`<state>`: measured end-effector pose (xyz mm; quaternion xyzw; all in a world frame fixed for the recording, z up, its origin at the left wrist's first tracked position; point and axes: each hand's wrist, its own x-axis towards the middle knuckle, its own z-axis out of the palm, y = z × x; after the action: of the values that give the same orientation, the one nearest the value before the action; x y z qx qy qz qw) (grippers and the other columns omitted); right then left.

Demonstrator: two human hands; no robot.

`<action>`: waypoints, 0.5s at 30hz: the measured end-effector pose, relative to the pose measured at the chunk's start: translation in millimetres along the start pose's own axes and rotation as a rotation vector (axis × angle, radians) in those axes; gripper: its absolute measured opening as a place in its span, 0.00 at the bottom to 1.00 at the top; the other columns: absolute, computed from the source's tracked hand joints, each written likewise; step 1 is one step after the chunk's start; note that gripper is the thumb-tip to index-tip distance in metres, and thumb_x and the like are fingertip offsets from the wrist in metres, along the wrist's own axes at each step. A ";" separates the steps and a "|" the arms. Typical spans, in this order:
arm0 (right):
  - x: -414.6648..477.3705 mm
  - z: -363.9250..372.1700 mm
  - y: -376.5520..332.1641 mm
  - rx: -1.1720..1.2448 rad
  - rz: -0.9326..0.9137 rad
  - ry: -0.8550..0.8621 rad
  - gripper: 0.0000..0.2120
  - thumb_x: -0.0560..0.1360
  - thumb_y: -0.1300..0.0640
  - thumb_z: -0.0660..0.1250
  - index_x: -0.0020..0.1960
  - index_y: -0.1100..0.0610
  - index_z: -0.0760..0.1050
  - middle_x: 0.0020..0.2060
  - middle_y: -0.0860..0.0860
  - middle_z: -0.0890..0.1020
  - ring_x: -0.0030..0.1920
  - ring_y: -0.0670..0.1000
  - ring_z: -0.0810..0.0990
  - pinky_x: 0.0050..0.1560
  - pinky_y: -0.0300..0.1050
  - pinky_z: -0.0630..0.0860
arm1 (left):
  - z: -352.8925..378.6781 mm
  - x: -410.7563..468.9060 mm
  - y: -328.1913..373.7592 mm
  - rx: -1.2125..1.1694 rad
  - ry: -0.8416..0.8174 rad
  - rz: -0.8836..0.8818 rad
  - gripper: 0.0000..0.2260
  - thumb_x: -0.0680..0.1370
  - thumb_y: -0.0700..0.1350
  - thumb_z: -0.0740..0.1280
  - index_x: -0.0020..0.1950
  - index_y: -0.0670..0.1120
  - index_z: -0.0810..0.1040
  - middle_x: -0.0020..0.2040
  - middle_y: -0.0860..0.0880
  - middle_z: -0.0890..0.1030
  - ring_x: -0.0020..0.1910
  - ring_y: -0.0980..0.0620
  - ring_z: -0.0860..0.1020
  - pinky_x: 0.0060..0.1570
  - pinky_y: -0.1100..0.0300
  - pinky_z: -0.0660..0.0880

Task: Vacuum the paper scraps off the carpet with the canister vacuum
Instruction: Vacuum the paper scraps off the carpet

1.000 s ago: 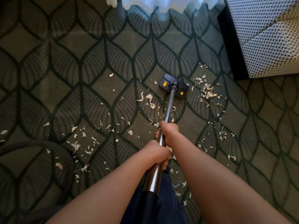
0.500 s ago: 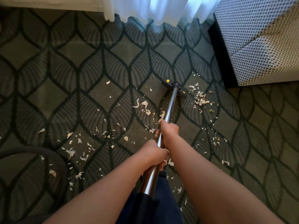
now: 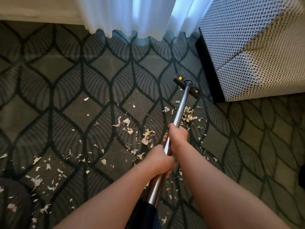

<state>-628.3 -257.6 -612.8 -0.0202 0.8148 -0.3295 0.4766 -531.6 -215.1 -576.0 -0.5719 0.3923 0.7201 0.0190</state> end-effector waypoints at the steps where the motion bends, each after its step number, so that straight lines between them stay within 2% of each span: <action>1: 12.1 -6.7 -6.9 0.007 -0.002 -0.004 0.09 0.79 0.59 0.62 0.58 0.60 0.72 0.34 0.54 0.75 0.29 0.50 0.74 0.28 0.43 0.73 | 8.0 10.3 8.9 0.000 -0.001 -0.004 0.11 0.74 0.38 0.68 0.55 0.45 0.74 0.39 0.45 0.80 0.31 0.50 0.77 0.36 0.55 0.80; 12: 127.1 -38.8 -65.8 -0.013 0.018 -0.030 0.13 0.79 0.59 0.63 0.62 0.61 0.72 0.34 0.55 0.75 0.28 0.50 0.73 0.24 0.39 0.72 | 58.0 106.2 84.5 -0.090 -0.006 -0.038 0.08 0.75 0.38 0.68 0.52 0.43 0.73 0.35 0.45 0.77 0.26 0.51 0.74 0.28 0.58 0.74; 15: 147.0 -39.0 -69.6 -0.035 0.021 -0.035 0.13 0.79 0.59 0.62 0.64 0.60 0.71 0.35 0.55 0.75 0.29 0.50 0.73 0.25 0.40 0.72 | 61.4 122.9 92.9 -0.081 -0.016 -0.043 0.04 0.76 0.37 0.66 0.48 0.43 0.73 0.34 0.45 0.77 0.26 0.51 0.74 0.27 0.60 0.74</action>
<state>-758.7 -342.8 -673.6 -0.0258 0.8121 -0.3097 0.4938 -667.9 -295.2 -626.2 -0.5745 0.3504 0.7396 0.0143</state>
